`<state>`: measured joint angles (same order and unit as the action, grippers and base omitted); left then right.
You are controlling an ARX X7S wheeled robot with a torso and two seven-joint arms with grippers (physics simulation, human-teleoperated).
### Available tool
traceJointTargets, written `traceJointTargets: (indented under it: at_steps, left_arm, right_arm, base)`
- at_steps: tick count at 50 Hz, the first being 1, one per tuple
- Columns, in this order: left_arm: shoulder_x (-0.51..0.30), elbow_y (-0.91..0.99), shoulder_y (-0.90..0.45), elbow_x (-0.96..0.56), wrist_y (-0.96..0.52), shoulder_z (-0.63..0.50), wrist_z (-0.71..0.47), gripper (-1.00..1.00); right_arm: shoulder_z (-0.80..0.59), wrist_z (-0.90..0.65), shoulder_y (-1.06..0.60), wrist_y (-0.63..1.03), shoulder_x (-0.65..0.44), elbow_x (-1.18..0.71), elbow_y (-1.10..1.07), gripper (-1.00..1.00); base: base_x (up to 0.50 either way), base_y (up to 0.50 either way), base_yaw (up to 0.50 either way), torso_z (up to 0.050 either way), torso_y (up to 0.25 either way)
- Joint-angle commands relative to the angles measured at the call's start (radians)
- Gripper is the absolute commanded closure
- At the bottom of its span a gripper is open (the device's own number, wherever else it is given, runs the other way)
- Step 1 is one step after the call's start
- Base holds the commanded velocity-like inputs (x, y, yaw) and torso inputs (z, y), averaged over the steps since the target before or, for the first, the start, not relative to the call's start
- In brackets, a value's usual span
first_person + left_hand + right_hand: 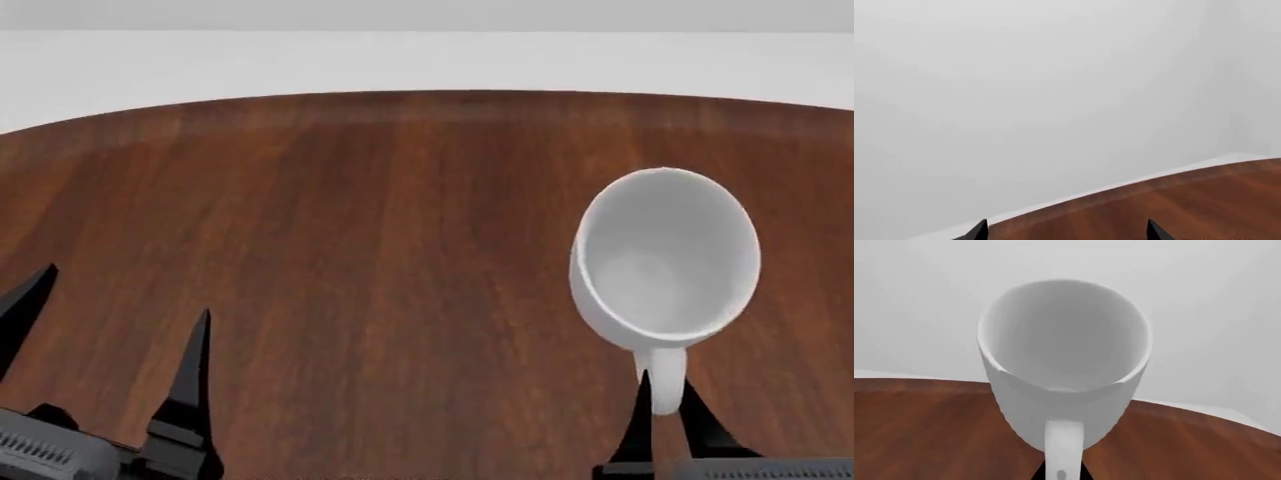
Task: Put the white mug on the plate.
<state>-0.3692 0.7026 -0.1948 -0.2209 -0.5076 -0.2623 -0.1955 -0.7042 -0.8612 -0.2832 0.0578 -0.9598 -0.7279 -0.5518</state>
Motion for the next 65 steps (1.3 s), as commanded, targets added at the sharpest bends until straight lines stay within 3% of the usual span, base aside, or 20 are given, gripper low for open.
traceJointTargets:
  at_steps: [1,21,32,44,55,65]
  left_arm:
    - [0.011,-0.086,-0.022,-0.013,0.038,0.009,0.012,-1.00]
    - [0.025,-0.186,-0.038,-0.032,0.094,0.017,0.027,-1.00]
    - [0.034,-0.243,-0.059,-0.036,0.130,0.019,0.036,-1.00]
    - [0.072,-0.439,-0.146,-0.042,0.226,-0.003,0.096,-1.00]
    - [0.076,-0.546,-0.213,-0.049,0.291,0.002,0.137,-1.00]
    - [0.101,-0.781,-0.380,-0.042,0.366,-0.010,0.213,-1.00]
  right_arm:
    - [0.016,-0.096,0.121,-0.048,-0.059,0.053,-0.053,1.00]
    - [0.010,-0.251,0.214,0.005,-0.142,0.123,-0.165,1.00]
    - [0.009,-0.284,0.271,-0.051,-0.113,0.131,-0.111,1.00]
    - [0.000,-0.378,0.368,-0.087,-0.113,0.160,-0.137,1.00]
    - [-0.008,-0.345,0.285,-0.015,-0.038,0.125,-0.109,1.00]
    - [0.006,-0.374,0.276,-0.036,0.043,0.111,-0.053,1.00]
  base:
    - [0.00,0.00,0.00,0.000,0.000]
    - [0.00,0.00,0.00,0.000,0.000]
    - [0.00,0.00,0.00,0.000,0.000]
    - [0.00,0.00,0.00,0.000,0.000]
    - [0.00,0.00,0.00,0.000,0.000]
    - [0.00,0.00,0.00,0.000,0.000]
